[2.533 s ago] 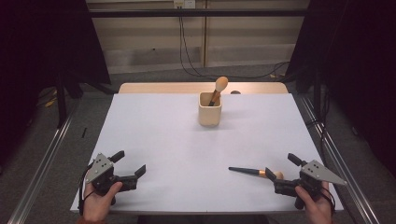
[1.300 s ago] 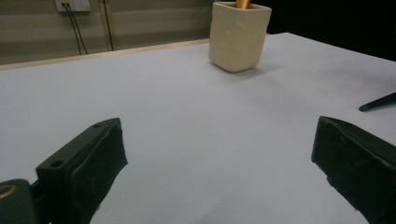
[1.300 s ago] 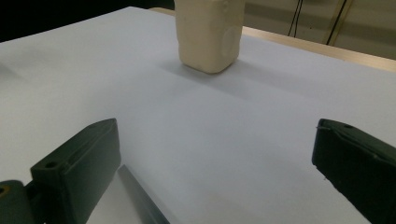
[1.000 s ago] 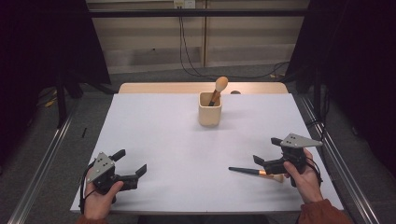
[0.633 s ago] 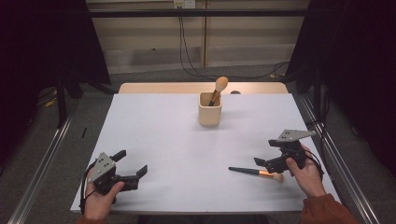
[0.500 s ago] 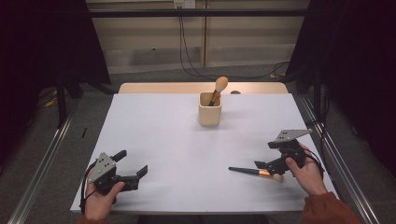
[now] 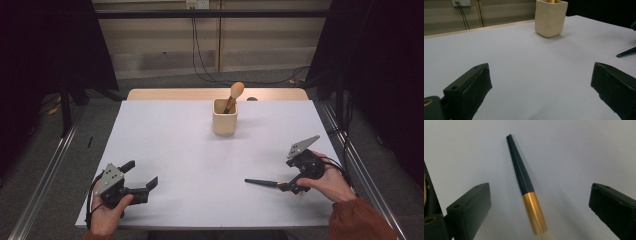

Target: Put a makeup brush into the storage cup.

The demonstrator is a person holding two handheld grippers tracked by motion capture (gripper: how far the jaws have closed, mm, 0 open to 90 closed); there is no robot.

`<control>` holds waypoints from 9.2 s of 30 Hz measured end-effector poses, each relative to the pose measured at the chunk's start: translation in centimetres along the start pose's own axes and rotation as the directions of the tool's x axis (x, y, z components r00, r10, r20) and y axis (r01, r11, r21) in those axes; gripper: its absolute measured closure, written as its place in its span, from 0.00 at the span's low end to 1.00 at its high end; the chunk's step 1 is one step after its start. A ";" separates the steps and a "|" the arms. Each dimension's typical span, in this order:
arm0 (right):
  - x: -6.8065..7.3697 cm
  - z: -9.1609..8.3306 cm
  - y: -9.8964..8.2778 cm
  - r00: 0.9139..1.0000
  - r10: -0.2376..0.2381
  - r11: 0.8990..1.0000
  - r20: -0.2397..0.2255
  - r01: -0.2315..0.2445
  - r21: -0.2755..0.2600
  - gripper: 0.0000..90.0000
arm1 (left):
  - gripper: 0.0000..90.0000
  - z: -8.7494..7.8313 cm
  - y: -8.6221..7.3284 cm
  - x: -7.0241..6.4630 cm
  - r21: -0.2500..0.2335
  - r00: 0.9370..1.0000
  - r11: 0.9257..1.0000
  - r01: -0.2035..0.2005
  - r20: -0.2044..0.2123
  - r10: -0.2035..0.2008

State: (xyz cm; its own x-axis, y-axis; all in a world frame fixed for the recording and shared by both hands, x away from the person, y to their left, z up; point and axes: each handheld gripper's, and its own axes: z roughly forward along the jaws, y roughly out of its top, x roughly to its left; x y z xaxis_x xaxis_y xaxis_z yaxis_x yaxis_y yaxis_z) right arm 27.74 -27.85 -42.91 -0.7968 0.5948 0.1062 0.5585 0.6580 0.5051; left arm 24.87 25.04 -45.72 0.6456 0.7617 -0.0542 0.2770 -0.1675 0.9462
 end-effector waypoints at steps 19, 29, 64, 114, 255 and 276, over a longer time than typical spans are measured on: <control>0.3 1.6 0.7 0.984 -0.176 0.943 -0.022 0.175 0.283 0.38 | 0.03 0.0 0.0 0.0 0.003 1.000 1.000 -0.002 0.001 0.002; 0.4 2.6 0.5 0.978 -0.209 0.915 -0.030 0.206 0.346 0.56 | 0.03 0.0 0.0 0.0 0.003 1.000 1.000 -0.001 0.003 0.001; 0.5 2.5 1.4 0.979 -0.194 0.907 -0.067 0.205 0.367 0.83 | 0.03 0.0 -0.1 0.1 0.009 1.000 1.000 -0.007 -0.002 0.008; 0.4 1.4 -0.7 0.989 0.143 0.871 0.040 -0.106 -0.480 0.83 | 0.03 -0.2 0.1 0.2 0.002 1.000 1.000 0.003 -0.002 -0.003; 9.4 9.0 14.6 0.817 -0.505 0.804 -0.279 0.562 0.192 0.83 | 0.29 13.0 6.3 -7.9 0.487 0.744 0.695 -0.529 0.660 0.103; 9.6 9.3 14.8 0.803 -0.532 0.803 -0.269 0.579 0.140 0.83 | 0.72 14.0 6.0 -8.4 0.452 0.707 0.727 -0.517 0.704 0.066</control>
State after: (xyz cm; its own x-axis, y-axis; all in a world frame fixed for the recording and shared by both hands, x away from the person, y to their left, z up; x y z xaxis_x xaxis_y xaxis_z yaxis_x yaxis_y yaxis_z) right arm 30.53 -8.12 -42.39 -0.9989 0.0037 0.0469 0.0197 0.9376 0.3471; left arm 31.07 8.87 -44.07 0.9757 0.0869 -0.2009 0.1888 -0.7985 0.5715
